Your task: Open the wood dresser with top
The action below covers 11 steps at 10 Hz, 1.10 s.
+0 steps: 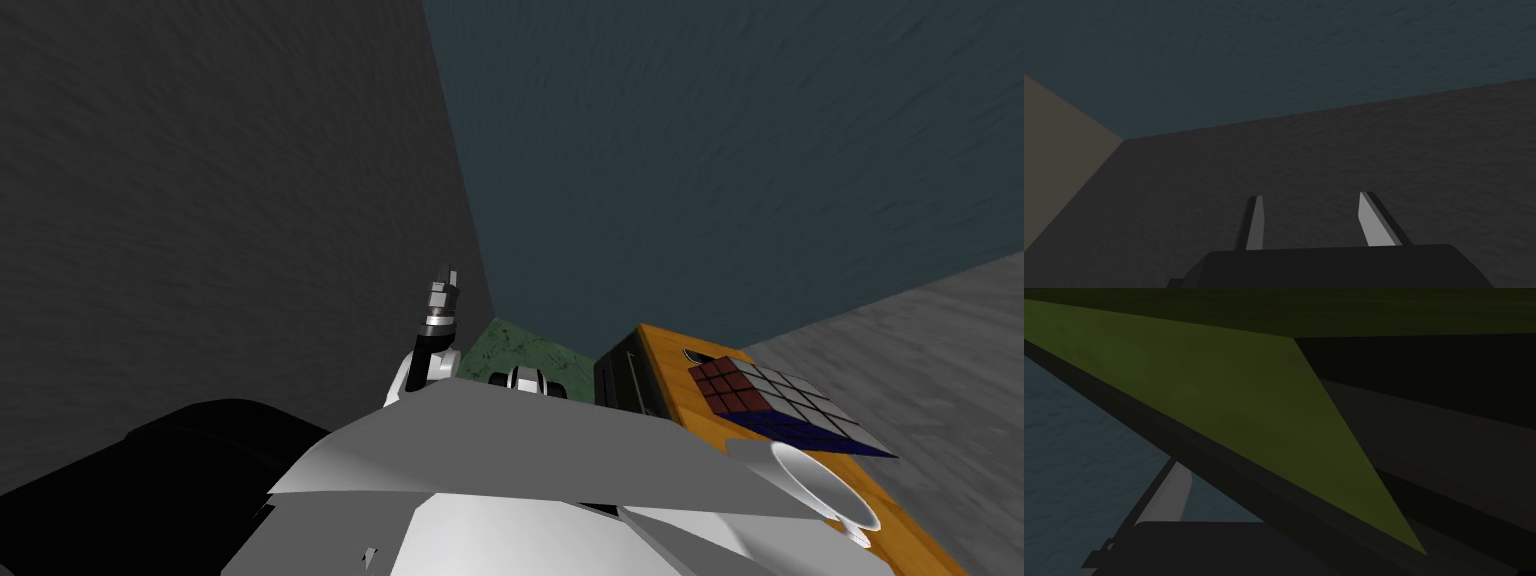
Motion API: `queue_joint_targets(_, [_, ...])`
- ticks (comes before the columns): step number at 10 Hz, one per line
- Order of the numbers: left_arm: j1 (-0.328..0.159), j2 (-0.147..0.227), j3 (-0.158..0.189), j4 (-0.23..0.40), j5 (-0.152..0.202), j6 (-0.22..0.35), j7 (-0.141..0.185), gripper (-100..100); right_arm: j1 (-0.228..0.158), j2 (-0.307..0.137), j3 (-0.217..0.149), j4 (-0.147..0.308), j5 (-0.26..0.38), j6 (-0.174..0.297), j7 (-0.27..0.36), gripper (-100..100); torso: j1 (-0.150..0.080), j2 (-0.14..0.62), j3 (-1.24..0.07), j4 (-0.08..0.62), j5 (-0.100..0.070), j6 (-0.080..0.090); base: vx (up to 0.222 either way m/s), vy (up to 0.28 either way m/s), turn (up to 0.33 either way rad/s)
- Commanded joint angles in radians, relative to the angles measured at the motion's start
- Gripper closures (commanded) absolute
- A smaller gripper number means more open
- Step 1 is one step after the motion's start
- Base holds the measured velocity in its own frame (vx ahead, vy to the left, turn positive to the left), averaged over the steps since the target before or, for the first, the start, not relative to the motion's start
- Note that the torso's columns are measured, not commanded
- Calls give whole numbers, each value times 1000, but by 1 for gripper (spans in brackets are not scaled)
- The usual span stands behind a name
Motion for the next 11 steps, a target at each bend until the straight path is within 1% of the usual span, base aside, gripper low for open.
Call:
queue_joint_targets(1, [0, 0, 0, 0, 0, 0, 0, 0, 0, 12, -34, 13, 15, -27, 19, -100, 0, 1, -1, 0, 1, 0, 0, 7, -1])
queue_joint_targets(2, [0, 0, 0, 0, 0, 0, 0, 0, 2, 14, -25, 6, 10, -21, 16, -100, -1, 1, 0, 0, 1, 1, 1, 7, 1])
queue_joint_targets(3, [0, 0, 0, 0, 0, 0, 0, 0, -23, 42, -18, 36, 19, -10, 25, -100, 0, 1, -1, 0, 0, 0, 5, -32, 60])
queue_joint_targets(4, [0, 0, 0, 0, 0, 0, 0, 0, -34, 53, -14, 48, 21, -3, 28, -100, 0, 0, -1, 0, -1, 0, 10, -65, 73])
queue_joint_targets(5, [0, 0, 0, 0, 0, 0, 0, 0, -26, 43, -12, 37, 17, -3, 24, -100, 0, 0, -1, 0, -1, 0, 5, -33, 16])
queue_joint_targets(6, [0, 0, 0, 0, 0, 0, 0, 0, 2, 17, -30, 8, 14, -28, 18, 100, 4, 0, -1, 0, 0, 0, 3, 42, -65])
queue_joint_targets(7, [0, 0, 0, 0, 0, 0, 0, 0, -14, 21, -5, 15, 3, -6, 20, 100, 8, 2, -2, -1, 4, 3, 13, 17, 2])
queue_joint_targets(8, [0, 0, 0, 0, 0, 0, 0, 0, -13, 18, -6, 9, 2, -1, 19, 100, 5, 2, -1, -3, -1, 3, 50, 100, 18])
queue_joint_targets(11, [0, 0, 0, 0, 0, 0, 0, 0, -8, 22, -1, 11, 3, 5, 20, 100, 5, -2, -2, -2, -1, 0, 68, 168, 6])
